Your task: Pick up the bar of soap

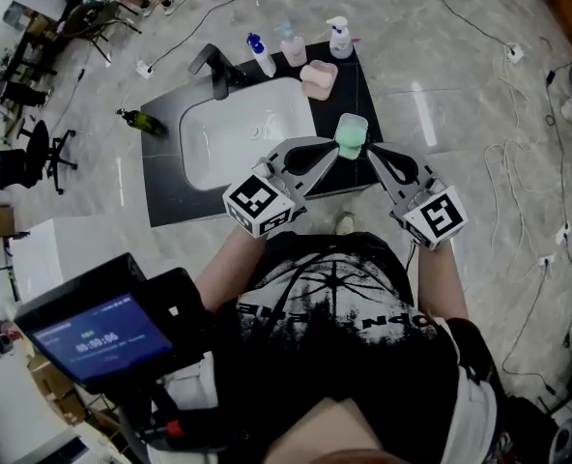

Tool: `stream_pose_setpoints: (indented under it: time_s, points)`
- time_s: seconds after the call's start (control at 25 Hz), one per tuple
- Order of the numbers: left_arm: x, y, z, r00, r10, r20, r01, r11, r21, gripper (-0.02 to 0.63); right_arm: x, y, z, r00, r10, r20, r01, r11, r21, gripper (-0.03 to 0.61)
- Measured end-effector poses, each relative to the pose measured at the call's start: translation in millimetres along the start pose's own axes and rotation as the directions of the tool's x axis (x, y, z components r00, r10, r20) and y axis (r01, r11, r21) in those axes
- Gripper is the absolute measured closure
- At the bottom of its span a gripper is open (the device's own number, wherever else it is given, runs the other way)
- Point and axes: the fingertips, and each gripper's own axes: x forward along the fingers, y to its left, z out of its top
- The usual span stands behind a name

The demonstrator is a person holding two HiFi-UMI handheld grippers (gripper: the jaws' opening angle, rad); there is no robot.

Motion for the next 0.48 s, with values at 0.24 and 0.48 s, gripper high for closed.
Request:
stream_pose_setpoints:
  time_s: [0.24,0.48]
  points:
    - [13,8,-2,0.998,0.055,-0.002,-0.055,0.998,-0.015,0.603,1,-16,-9,0.997,0.075,-0.02,-0.074,0.997,0.037,0.566]
    - [16,12,-7,0.996,0.085,-0.003,-0.085,0.996,-0.026,0.603,7,-27,0,0.996,0.082,0.033,-0.083,0.996,0.027,0.566]
